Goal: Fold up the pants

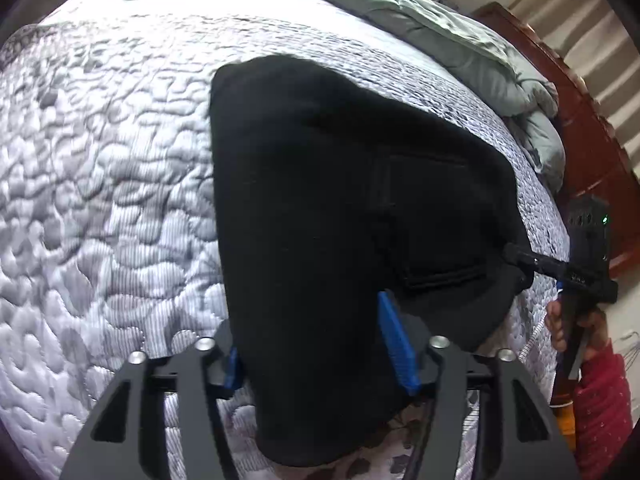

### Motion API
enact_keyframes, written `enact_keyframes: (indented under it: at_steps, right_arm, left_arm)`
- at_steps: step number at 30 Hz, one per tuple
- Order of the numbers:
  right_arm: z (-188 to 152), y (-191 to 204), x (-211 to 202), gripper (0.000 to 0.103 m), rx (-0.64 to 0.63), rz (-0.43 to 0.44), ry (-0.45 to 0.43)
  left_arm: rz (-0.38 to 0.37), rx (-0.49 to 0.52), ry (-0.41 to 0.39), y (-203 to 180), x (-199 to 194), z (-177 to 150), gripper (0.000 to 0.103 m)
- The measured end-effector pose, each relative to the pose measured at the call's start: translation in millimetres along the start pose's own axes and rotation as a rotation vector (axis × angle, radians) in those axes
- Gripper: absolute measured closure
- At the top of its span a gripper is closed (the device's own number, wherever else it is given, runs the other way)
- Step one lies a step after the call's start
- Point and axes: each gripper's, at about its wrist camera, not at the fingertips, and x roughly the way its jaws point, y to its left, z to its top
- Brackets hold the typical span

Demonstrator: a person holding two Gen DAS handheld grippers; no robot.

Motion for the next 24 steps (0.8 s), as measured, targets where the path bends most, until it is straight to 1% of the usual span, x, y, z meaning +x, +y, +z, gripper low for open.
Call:
enact_keyframes:
  at_steps: [1,2,3,4,6,7,8,9,10,11,12,14,16,18,20,23,24]
  right_arm:
    - [-2.5,-4.0,1.9,0.032,0.011,0.019,-0.005]
    - [-4.7,-8.6,3.6,0.032,0.025,0.039,-0.016]
    - [-6.7,-11.6,4.2,0.032,0.033,0.051,-0.031]
    - [-8.1,-11.2,3.3,0.032,0.034,0.048,-0.041]
    - [-9.8,-6.2,-1.9,0.031,0.034,0.031,-0.049]
    - [-11.7,-4.1,-6.0,0.025,0.034,0.024,-0.054]
    - [-14.2,-1.5,-13.4,0.022,0.039,0.0,-0.063]
    - [-15.5,-2.2,-19.6,0.012,0.046,-0.021,-0.074]
    - [-19.0,-1.0,-27.7,0.006,0.055,-0.06,-0.089]
    - [-25.6,1.5,-39.2,0.006,0.063,-0.098,-0.109]
    - [-31.9,2.6,-45.4,0.006,0.064,-0.11,-0.113]
    - [-48.0,13.3,-59.0,0.006,0.056,-0.153,-0.118]
    - [-63.0,22.7,-64.5,0.006,0.041,-0.235,-0.115]
    - [-77.0,39.2,-67.3,0.005,0.017,-0.315,-0.125]
    - [-86.9,52.6,-64.5,0.006,-0.012,-0.347,-0.111]
    - [-97.0,68.5,-58.3,0.006,-0.037,-0.412,-0.1]
    - [-99.9,72.2,-57.3,0.006,-0.038,-0.416,-0.098]
  left_arm:
    - [0.003,0.005,-0.007,0.5,0.8,-1.9,0.038]
    - [0.022,0.023,-0.02,-1.2,1.1,-4.3,0.036]
    - [0.043,0.037,-0.029,-2.8,0.9,-5.5,0.032]
    - [0.062,0.046,-0.036,-4.9,0.8,-5.4,0.028]
    - [0.088,0.05,-0.044,-8.1,-3.6,-6.2,0.026]
    - [0.107,0.055,-0.046,-11.1,-7.2,-7.7,0.023]
    - [0.147,0.066,-0.049,-14.7,-12.9,-10.0,0.02]
    - [0.18,0.075,-0.053,-17.3,-17.2,-12.9,0.018]
    - [0.215,0.083,-0.055,-20.0,-21.6,-16.2,0.013]
    - [0.264,0.083,-0.055,-22.3,-27.5,-21.6,0.012]
    - [0.295,0.076,-0.056,-24.3,-32.7,-27.4,0.011]
    - [0.34,0.055,-0.056,-26.7,-43.2,-41.7,0.009]
    - [0.375,0.038,-0.056,-32.6,-51.4,-55.1,0.006]
    - [0.389,0.025,-0.063,-40.2,-55.6,-65.4,0.006]
    - [0.382,0.01,-0.073,-46.4,-59.7,-75.4,0.006]
    - [0.382,-0.01,-0.077,-55.7,-62.0,-80.4,0.006]
    - [0.379,-0.014,-0.078,-57.7,-63.2,-82.6,0.006]
